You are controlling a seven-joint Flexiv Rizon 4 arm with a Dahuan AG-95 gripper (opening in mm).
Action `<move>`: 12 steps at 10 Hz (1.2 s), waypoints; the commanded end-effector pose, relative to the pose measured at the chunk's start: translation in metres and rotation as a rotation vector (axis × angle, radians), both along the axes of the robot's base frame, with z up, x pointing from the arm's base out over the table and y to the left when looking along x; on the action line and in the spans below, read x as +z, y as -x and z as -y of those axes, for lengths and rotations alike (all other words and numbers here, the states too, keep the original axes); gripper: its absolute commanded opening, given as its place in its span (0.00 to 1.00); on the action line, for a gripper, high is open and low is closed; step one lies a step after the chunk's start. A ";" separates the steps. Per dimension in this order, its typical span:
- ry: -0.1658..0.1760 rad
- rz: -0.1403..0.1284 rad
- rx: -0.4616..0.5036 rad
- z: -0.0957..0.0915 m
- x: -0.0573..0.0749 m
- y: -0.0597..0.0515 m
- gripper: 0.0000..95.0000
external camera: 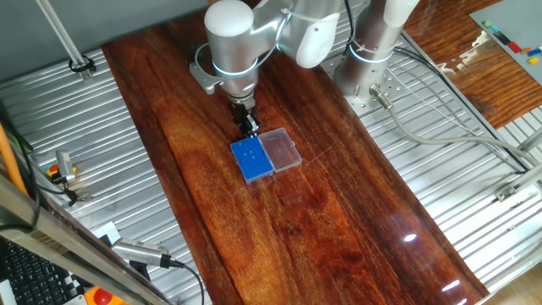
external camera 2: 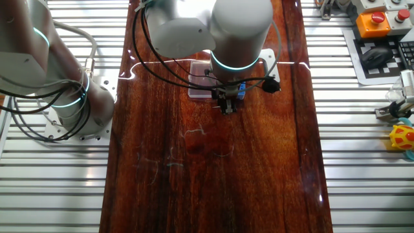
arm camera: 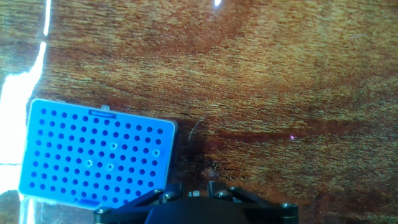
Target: Insert a small pipette tip into the holder for small pipette tips
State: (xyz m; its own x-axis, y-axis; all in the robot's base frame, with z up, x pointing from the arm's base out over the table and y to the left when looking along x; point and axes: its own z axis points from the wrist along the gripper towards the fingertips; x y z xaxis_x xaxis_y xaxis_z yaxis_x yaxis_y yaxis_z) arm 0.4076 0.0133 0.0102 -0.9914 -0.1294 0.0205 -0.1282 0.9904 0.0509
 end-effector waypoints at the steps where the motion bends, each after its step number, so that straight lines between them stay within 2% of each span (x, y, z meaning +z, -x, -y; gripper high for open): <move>1: 0.013 0.001 0.010 0.000 -0.001 0.000 0.20; 5: 0.020 0.002 0.008 -0.003 -0.005 0.002 0.20; 7: 0.030 0.000 0.010 -0.003 -0.002 0.003 0.20; 8: 0.033 0.000 0.010 -0.003 -0.003 0.003 0.00; 12: 0.045 0.002 0.029 -0.003 -0.004 0.004 0.00</move>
State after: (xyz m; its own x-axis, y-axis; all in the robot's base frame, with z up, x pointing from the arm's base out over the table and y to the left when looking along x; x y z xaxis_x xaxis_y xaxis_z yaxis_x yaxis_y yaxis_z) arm 0.4034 0.0168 0.0069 -0.9866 -0.1611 0.0268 -0.1610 0.9869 0.0068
